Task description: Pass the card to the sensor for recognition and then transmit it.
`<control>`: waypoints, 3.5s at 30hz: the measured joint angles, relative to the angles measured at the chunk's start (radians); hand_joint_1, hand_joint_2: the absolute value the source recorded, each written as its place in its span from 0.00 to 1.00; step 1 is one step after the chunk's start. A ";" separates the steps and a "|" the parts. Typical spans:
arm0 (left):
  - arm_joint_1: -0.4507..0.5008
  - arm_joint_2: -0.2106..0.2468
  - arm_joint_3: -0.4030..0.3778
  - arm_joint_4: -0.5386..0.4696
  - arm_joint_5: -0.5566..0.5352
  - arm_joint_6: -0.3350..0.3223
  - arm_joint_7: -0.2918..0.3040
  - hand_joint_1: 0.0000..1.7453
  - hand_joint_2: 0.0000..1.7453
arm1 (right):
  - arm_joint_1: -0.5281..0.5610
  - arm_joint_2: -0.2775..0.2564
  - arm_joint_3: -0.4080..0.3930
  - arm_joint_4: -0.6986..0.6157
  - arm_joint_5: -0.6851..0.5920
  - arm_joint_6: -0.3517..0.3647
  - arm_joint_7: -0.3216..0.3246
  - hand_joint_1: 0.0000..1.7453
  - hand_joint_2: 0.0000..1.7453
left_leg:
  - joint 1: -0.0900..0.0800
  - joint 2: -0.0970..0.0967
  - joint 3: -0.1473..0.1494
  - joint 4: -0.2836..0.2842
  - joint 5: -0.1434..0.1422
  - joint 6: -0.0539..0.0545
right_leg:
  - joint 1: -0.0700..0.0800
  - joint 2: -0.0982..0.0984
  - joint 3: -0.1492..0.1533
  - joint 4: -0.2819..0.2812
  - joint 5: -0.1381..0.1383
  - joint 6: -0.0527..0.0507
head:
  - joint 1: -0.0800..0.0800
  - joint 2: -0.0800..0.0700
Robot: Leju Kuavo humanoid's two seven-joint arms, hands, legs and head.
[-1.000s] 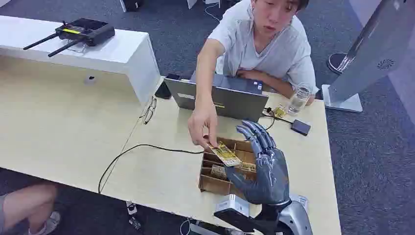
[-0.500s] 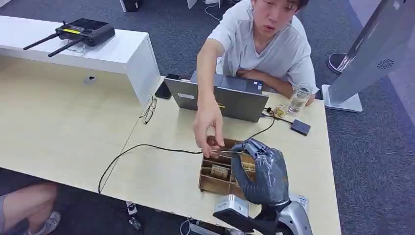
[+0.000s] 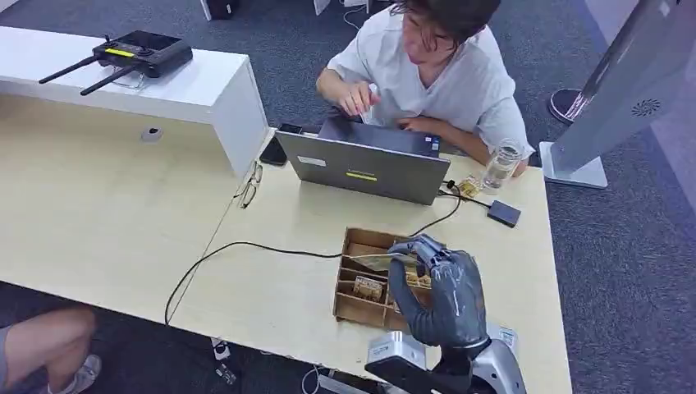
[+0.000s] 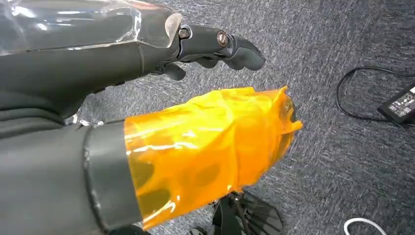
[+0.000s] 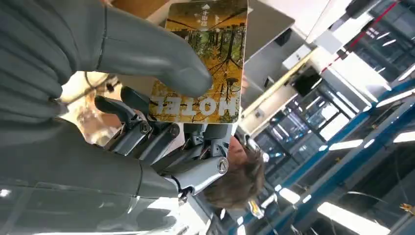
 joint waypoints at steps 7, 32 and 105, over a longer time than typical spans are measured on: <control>0.003 -0.003 0.002 0.000 0.018 0.002 0.000 0.00 0.00 | 0.055 -0.037 -0.058 -0.045 -0.117 0.036 0.006 1.00 1.00 | 0.000 0.000 0.000 0.000 0.000 0.000 | 0.000 0.000 0.000 0.000 0.000 0.000 | 0.000 0.000; 0.004 -0.009 0.002 0.000 0.020 0.002 0.000 0.00 0.00 | 0.097 -0.076 -0.111 -0.075 -0.133 0.037 0.006 1.00 1.00 | 0.000 0.000 0.000 0.000 0.000 0.000 | 0.000 0.000 0.000 0.000 0.000 0.000 | 0.000 0.000; 0.005 -0.024 0.026 -0.011 0.034 -0.001 0.016 0.00 0.00 | 0.323 -0.166 -0.365 0.103 -0.153 0.108 0.313 1.00 1.00 | 0.000 0.000 0.000 0.000 -0.001 -0.001 | 0.000 0.000 0.000 -0.001 0.000 0.000 | 0.000 0.000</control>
